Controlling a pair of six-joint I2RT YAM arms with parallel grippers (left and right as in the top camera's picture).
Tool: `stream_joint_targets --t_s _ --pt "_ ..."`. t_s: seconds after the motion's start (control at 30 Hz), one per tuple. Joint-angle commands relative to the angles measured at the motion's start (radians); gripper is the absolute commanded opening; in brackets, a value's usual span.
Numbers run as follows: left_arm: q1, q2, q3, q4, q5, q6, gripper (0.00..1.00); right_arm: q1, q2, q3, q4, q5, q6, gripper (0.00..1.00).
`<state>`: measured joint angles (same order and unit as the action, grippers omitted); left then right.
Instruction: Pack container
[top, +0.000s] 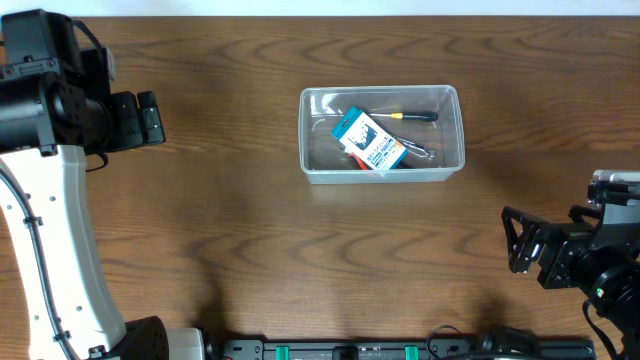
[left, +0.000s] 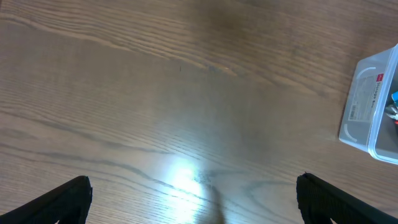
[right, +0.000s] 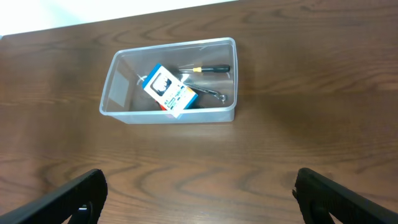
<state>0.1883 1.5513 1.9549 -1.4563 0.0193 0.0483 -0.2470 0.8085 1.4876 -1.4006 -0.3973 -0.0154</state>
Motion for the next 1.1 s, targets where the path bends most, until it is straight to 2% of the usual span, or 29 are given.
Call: stream_joint_targets --t_s 0.0,0.37,0.43,0.73,1.07 --pt "0.003 0.004 0.019 -0.001 -0.002 -0.009 0.98 -0.008 -0.008 -0.004 0.015 -0.010 -0.024 0.99" --pt "0.003 0.004 0.019 -0.001 -0.002 -0.009 0.98 0.035 -0.107 -0.045 0.136 0.054 -0.027 0.99" --pt "0.003 0.004 0.019 -0.001 -0.002 -0.009 0.98 0.079 -0.163 -0.110 0.236 0.106 -0.027 0.99" --pt "0.003 0.004 0.019 -0.001 -0.002 -0.009 0.98 0.206 -0.455 -0.659 0.840 0.211 -0.033 0.99" --pt "0.003 0.004 0.019 -0.001 -0.002 -0.009 0.98 0.246 -0.593 -1.110 1.338 0.214 -0.052 0.99"
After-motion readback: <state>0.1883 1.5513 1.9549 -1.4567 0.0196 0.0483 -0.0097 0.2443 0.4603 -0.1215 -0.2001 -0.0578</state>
